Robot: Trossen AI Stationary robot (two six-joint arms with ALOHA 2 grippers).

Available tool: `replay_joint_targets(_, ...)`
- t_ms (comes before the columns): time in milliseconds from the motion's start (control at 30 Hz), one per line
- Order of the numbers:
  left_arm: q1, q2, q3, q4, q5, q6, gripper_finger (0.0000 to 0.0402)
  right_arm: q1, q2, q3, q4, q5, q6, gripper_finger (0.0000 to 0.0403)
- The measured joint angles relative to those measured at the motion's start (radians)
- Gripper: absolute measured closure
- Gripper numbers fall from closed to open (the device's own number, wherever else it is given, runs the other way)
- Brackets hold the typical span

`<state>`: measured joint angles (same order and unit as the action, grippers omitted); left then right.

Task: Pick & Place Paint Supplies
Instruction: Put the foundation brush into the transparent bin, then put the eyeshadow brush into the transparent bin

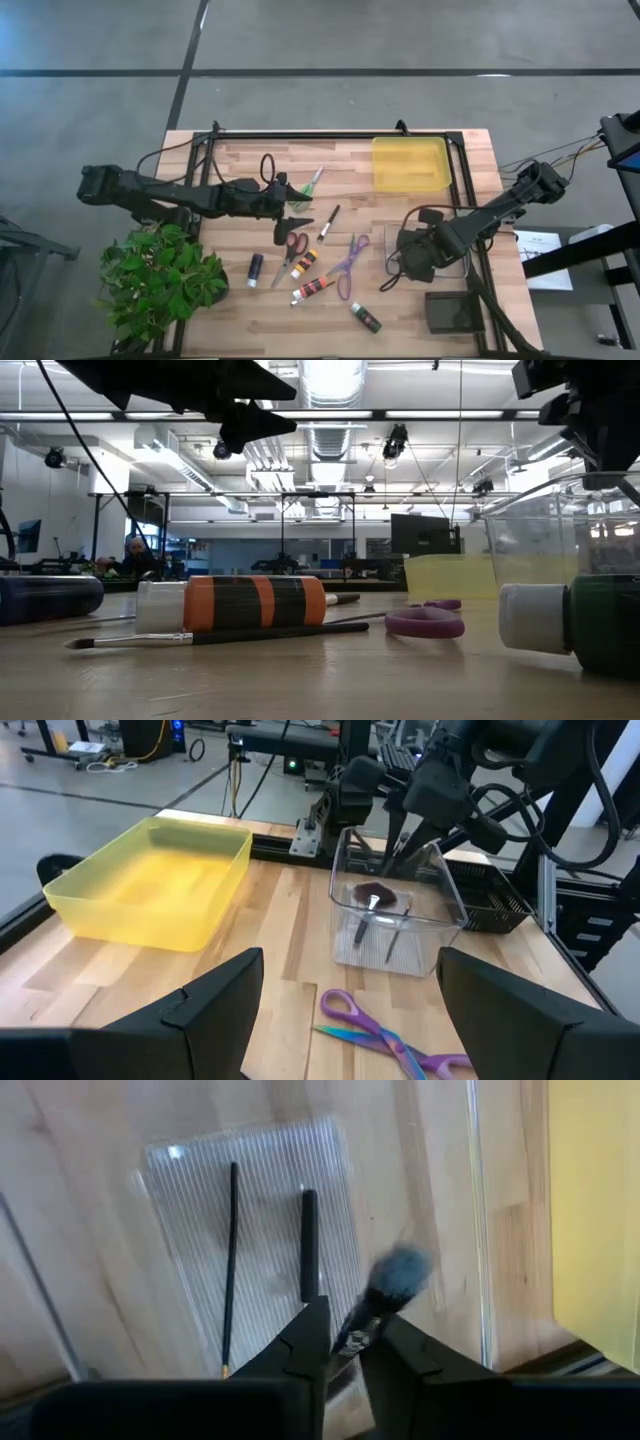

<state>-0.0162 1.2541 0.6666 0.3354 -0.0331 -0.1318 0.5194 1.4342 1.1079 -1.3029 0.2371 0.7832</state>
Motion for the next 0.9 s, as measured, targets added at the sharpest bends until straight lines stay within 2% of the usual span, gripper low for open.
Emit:
replay_joint_targets(267, -0.002, 0.000, -0.001, -0.038, 0.000, -0.003, 0.0095, 0.000, 0.001, 0.028, -0.028, 0.009, 0.011, 0.0248)
replay_joint_targets(467, -0.002, 0.000, -0.004, -0.073, 0.002, -0.007, 0.0095, 0.000, 0.000, 0.024, -0.036, 0.016, 0.021, 0.0195)
replay_joint_targets(633, -0.002, 0.000, -0.004, -0.074, 0.015, -0.007, 0.0095, 0.000, 0.000, 0.018, -0.037, 0.016, 0.034, 0.0172)
replay_joint_targets(767, -0.005, 0.000, -0.004, -0.074, 0.074, -0.004, 0.0095, 0.025, 0.000, 0.017, -0.036, 0.029, 0.069, 0.0170)
replay_joint_targets(900, -0.032, 0.000, -0.005, -0.074, 0.152, 0.047, 0.0095, 0.094, -0.008, 0.016, -0.034, 0.102, 0.102, 0.0169)
